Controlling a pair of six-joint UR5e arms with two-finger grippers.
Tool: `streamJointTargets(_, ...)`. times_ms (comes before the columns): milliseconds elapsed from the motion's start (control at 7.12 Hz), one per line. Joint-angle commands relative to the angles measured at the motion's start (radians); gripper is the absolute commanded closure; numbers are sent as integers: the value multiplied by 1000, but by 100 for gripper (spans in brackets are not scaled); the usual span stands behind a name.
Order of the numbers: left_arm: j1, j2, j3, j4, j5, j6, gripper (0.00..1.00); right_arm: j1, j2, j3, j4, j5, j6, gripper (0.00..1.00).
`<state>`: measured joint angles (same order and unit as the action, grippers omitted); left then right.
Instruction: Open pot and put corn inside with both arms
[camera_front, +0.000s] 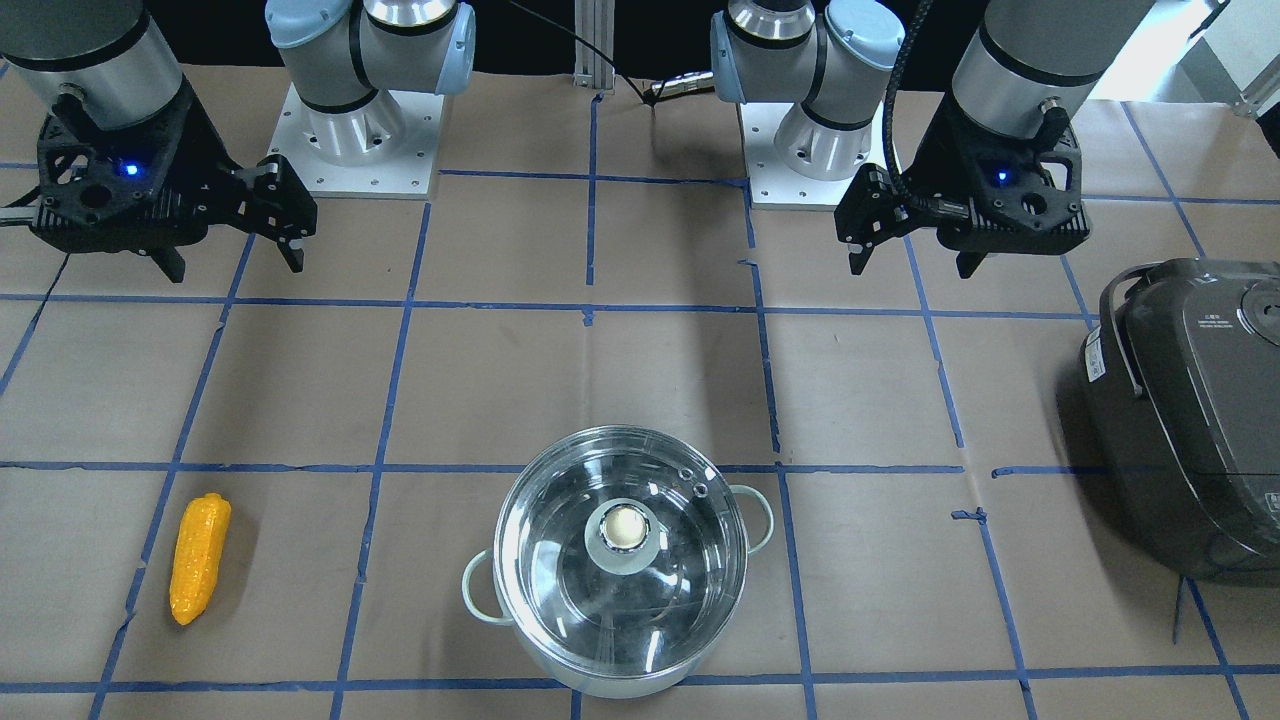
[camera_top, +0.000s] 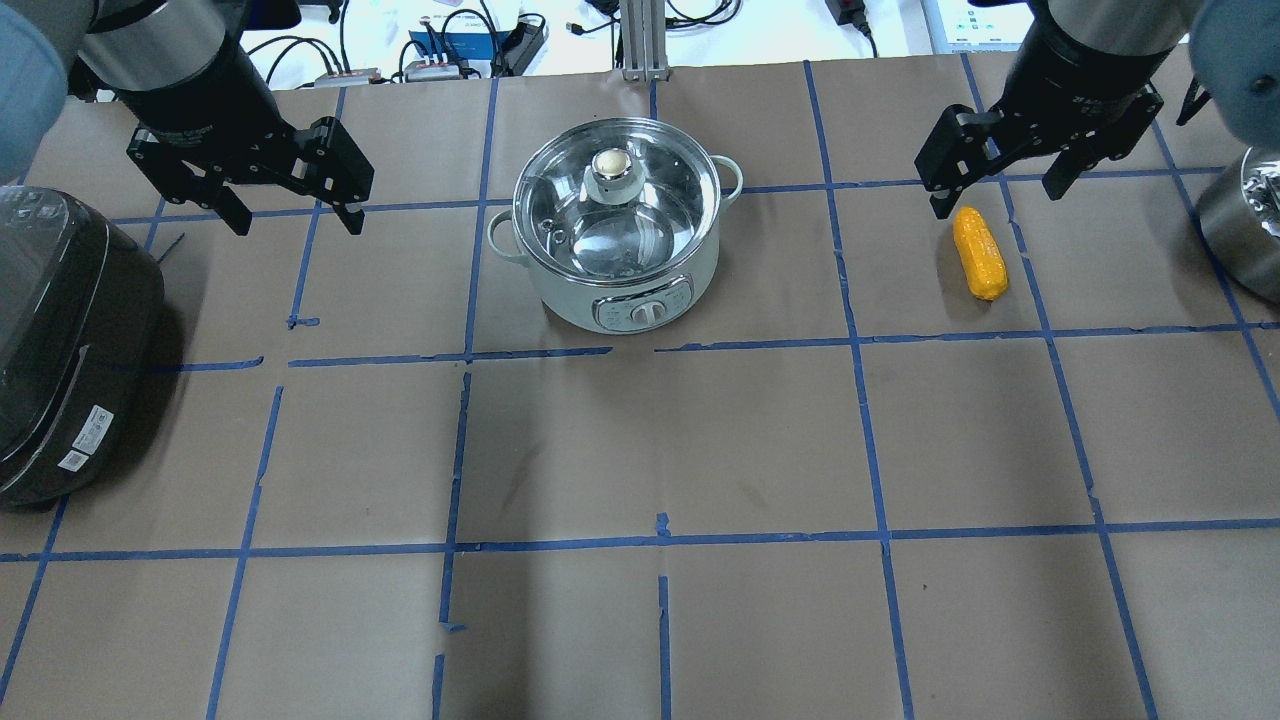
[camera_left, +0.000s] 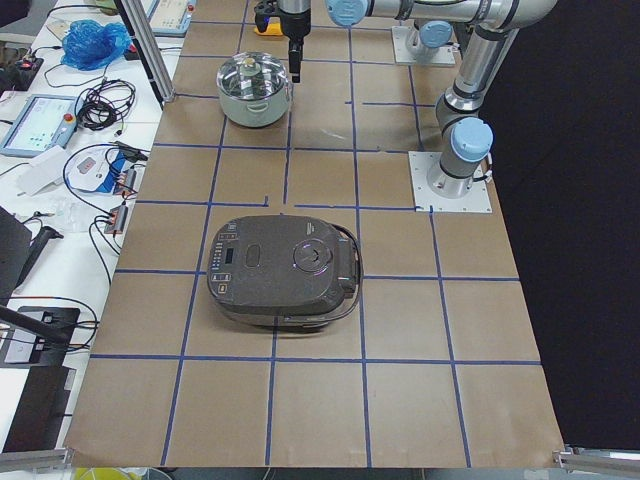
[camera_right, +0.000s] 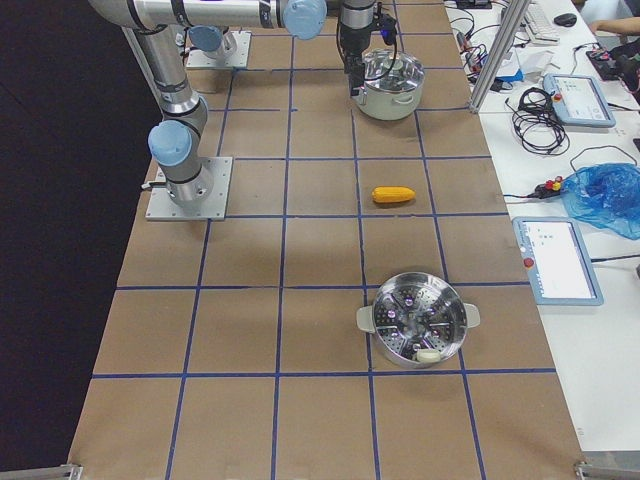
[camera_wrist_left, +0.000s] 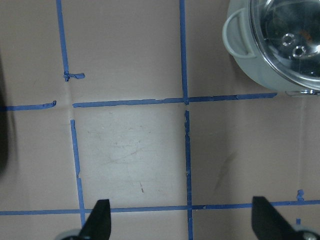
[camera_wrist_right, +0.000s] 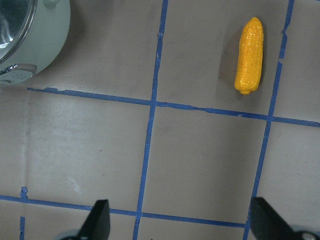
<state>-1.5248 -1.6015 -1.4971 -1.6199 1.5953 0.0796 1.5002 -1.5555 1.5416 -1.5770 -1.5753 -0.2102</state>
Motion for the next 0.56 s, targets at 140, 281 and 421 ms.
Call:
streamJointTargets(140,2,-2,0,2,-3,6,0,0,0,0,2,-2,0,0)
streamJointTargets(281,2,-18,0,17,-11,8,0,0,0,2,2,-2,0,0)
streamJointTargets(421,0,-32,9,34,-9,14,0,0,3,0,-9,0,-3,0)
